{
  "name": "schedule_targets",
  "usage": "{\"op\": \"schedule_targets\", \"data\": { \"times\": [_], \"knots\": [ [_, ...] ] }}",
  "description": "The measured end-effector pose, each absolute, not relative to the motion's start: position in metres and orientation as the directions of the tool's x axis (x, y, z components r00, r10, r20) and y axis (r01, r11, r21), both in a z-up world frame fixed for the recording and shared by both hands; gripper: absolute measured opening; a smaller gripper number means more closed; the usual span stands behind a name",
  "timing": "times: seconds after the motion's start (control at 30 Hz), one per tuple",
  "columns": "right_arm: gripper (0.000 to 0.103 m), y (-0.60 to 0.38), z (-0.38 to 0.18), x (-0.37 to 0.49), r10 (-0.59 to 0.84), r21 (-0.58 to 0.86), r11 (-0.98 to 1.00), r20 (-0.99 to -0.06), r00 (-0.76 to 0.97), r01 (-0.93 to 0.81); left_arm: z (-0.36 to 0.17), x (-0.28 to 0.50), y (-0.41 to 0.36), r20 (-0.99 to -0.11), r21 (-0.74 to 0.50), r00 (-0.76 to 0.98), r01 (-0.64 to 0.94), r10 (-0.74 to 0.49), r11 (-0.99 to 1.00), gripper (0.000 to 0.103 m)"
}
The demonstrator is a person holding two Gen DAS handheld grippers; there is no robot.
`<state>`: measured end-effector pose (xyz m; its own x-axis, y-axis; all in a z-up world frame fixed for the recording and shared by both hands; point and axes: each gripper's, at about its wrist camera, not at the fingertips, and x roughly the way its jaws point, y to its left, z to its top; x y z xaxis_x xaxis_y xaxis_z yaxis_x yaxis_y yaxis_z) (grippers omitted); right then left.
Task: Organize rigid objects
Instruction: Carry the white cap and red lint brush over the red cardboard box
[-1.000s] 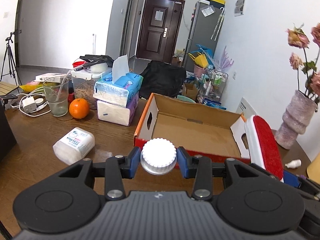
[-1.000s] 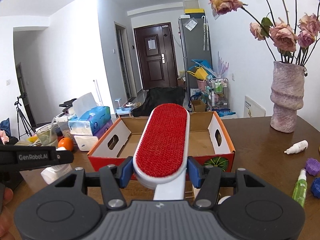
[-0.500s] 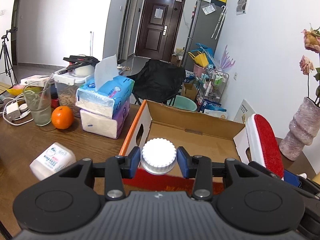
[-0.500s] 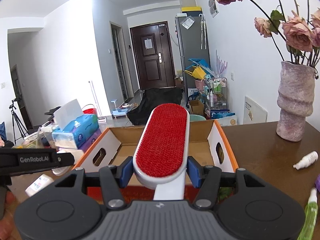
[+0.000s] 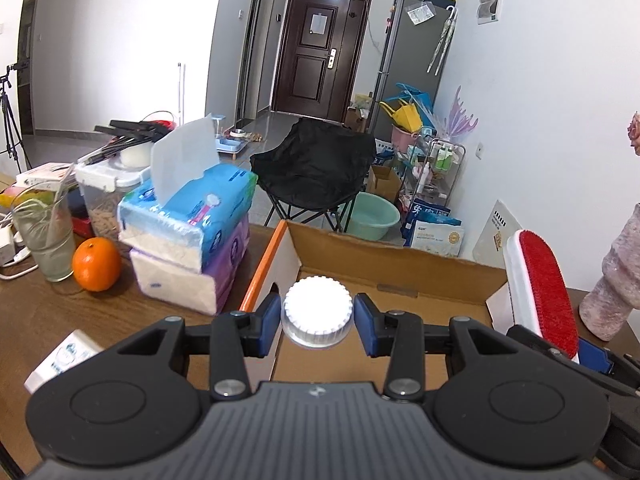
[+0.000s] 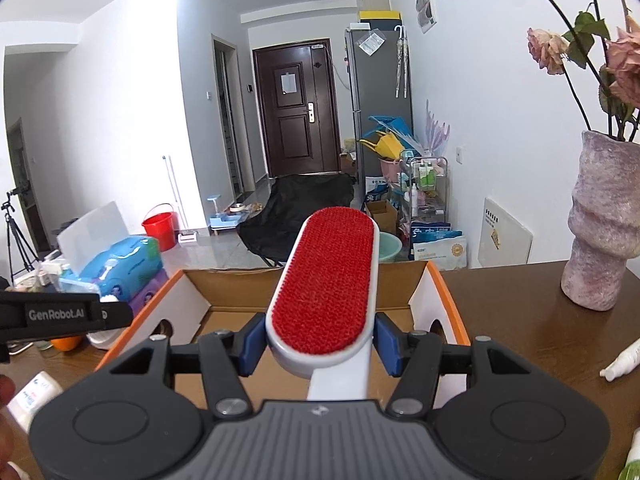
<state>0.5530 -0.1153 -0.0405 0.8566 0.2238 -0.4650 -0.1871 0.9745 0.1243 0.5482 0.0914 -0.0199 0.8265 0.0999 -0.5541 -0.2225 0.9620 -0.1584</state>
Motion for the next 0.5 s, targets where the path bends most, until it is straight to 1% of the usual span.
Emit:
{"op": "schedule_targets", "data": {
  "times": [0.13, 0.5],
  "knots": [
    [0.056, -0.113, -0.045, 0.569, 0.221, 0.117, 0.975, -0.479, 0.85, -0.188, -0.025, 0.564, 0.09, -0.553, -0.146, 0.826, -0.221, 0.105, 0.964, 0.041],
    [0.056, -0.107, -0.058, 0.603, 0.198, 0.094, 0.98, -0.535, 0.821, -0.176, -0.046, 0.603, 0.082, -0.587, -0.11, 0.802, -0.213, 0.11, 0.971, 0.041]
  ]
}}
